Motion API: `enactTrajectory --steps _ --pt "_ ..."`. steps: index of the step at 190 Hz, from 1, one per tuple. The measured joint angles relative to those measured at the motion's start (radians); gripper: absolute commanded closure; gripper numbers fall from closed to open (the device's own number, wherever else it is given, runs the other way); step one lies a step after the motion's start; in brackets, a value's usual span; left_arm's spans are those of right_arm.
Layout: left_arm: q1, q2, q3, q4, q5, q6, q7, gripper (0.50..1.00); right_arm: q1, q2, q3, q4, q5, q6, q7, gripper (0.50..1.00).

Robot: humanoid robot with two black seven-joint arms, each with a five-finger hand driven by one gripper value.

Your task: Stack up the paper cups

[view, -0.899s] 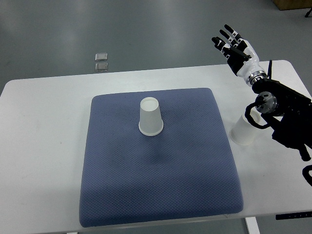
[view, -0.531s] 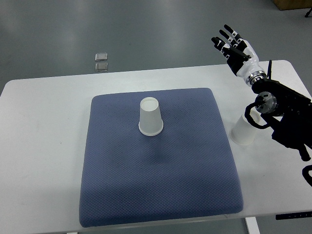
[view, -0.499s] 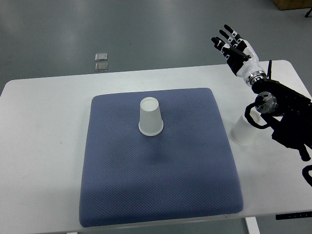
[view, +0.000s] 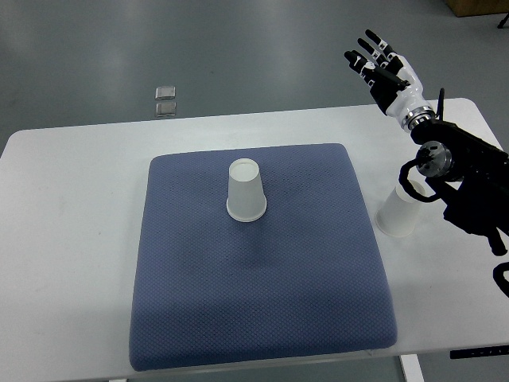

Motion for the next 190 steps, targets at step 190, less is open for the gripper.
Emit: enactTrajectory --steps 190 --pt "0.000 0.000 0.000 0.000 0.000 0.000 0.000 0.500 0.126 -0.221 -0.169 0.114 -0.377 0.034 -0.014 0.587"
